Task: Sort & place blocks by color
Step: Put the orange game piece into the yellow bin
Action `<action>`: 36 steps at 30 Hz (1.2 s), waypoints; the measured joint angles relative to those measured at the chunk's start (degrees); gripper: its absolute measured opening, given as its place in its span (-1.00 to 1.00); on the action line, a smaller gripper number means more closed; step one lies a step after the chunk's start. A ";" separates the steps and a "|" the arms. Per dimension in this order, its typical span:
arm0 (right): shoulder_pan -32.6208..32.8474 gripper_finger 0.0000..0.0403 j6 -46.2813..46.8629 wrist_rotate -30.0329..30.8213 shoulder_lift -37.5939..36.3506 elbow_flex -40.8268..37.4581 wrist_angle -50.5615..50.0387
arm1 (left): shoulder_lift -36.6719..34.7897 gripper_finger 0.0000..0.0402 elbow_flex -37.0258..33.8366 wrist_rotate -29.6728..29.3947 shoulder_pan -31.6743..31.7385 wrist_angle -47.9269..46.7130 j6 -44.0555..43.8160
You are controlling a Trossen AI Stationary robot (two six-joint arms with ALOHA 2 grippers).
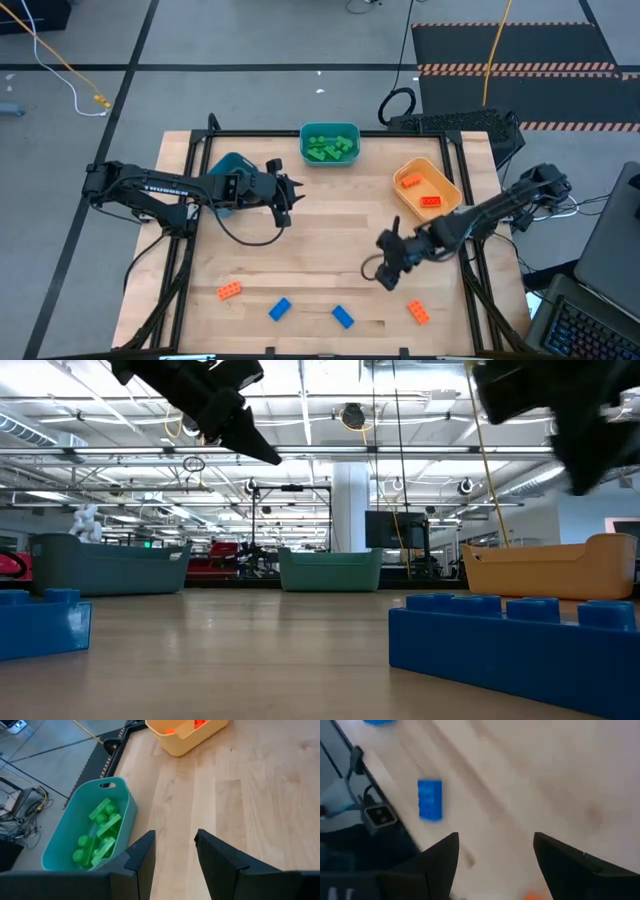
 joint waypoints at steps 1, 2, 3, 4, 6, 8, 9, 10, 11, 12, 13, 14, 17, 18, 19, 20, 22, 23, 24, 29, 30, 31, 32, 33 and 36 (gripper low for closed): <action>1.63 0.22 3.29 -0.79 0.01 0.00 -0.09 | 0.00 -0.28 0.00 -0.01 0.00 0.33 0.09; 3.23 0.21 6.68 -1.42 0.02 0.00 -0.11 | 0.00 -0.28 0.00 0.01 0.00 0.60 0.10; 4.81 0.20 10.23 -1.72 0.02 0.00 -0.14 | 0.00 -0.28 0.00 0.00 0.00 0.72 0.10; 6.27 0.19 13.49 -2.05 0.02 0.00 -0.08 | 0.00 -0.28 0.00 -0.01 0.00 0.65 0.10; 8.78 0.18 19.40 -3.00 0.02 0.02 -0.13 | 0.00 -0.28 0.00 0.01 0.00 -0.33 0.03; 10.77 0.17 24.02 -3.10 0.08 0.02 -0.15 | 0.00 -0.28 0.00 0.03 0.00 -1.54 0.11; 11.60 0.17 26.23 -3.09 0.35 0.04 -0.10 | 0.00 -0.28 0.00 0.03 0.00 -1.98 0.12; 12.36 0.17 28.12 -3.19 0.69 0.04 -0.12 | 0.00 -0.28 0.00 0.03 0.00 -2.26 0.12; 13.16 0.17 29.56 -3.23 1.10 0.04 -0.11 | 0.00 -0.28 0.00 0.03 0.01 -2.42 0.12; 13.92 0.17 30.50 -3.29 1.54 0.04 -0.09 | 0.00 -0.28 0.00 0.05 0.03 -2.49 0.12; 14.66 0.17 31.10 -3.41 2.07 0.04 0.05 | 0.00 -0.28 0.00 0.05 0.04 -2.51 0.12; 15.26 0.17 31.91 -3.55 2.58 0.05 0.16 | 0.00 -0.28 0.00 0.03 0.04 -2.51 0.12; 16.61 0.17 33.92 -4.74 4.42 0.07 -0.51 | 0.00 -0.28 0.00 0.16 0.07 -2.67 0.03; 16.83 0.17 34.45 -5.33 5.05 0.07 -0.76 | 0.00 -0.28 0.00 0.51 0.07 -2.79 0.07; 16.98 0.17 35.05 -6.00 5.69 0.07 -1.07 | 0.00 -0.28 0.00 0.96 0.07 -3.00 0.05; 17.28 0.17 35.39 -6.24 6.29 0.07 -1.54 | 0.00 -0.28 0.00 1.16 0.07 -3.17 -0.12; 17.58 0.17 35.56 -6.23 7.46 0.07 -2.22 | 0.00 -0.28 0.00 1.19 0.07 -3.16 -0.16; 17.61 0.17 35.61 -6.25 7.96 0.07 -3.02 | -0.01 -0.28 0.00 1.19 0.07 -3.19 -0.19; 17.60 0.17 35.58 -6.31 8.41 0.07 -3.84 | -0.02 -0.28 0.00 1.19 0.07 -3.23 -0.27; 17.56 0.17 34.74 -9.63 9.94 0.07 -7.46 | -0.02 -0.28 0.00 1.23 0.07 -3.40 -1.71; 17.58 0.17 34.16 -10.06 10.11 0.07 -7.67 | -0.02 -0.28 0.00 1.26 0.07 -3.43 -1.83; 17.58 0.17 33.86 -10.28 10.25 0.07 -7.76 | -0.02 -0.28 0.00 1.26 0.07 -3.46 -1.85; 17.58 0.17 33.73 -10.32 10.32 0.07 -7.84 | -0.02 -0.28 0.00 1.26 0.07 -3.50 -1.85; 17.58 0.17 33.67 -10.30 10.35 0.07 -7.78 | -0.02 -0.28 0.00 1.26 0.07 -3.65 -1.85; 17.66 0.17 33.85 -10.31 10.49 0.07 -6.13 | -0.02 -0.28 0.00 1.26 0.07 -3.75 -1.69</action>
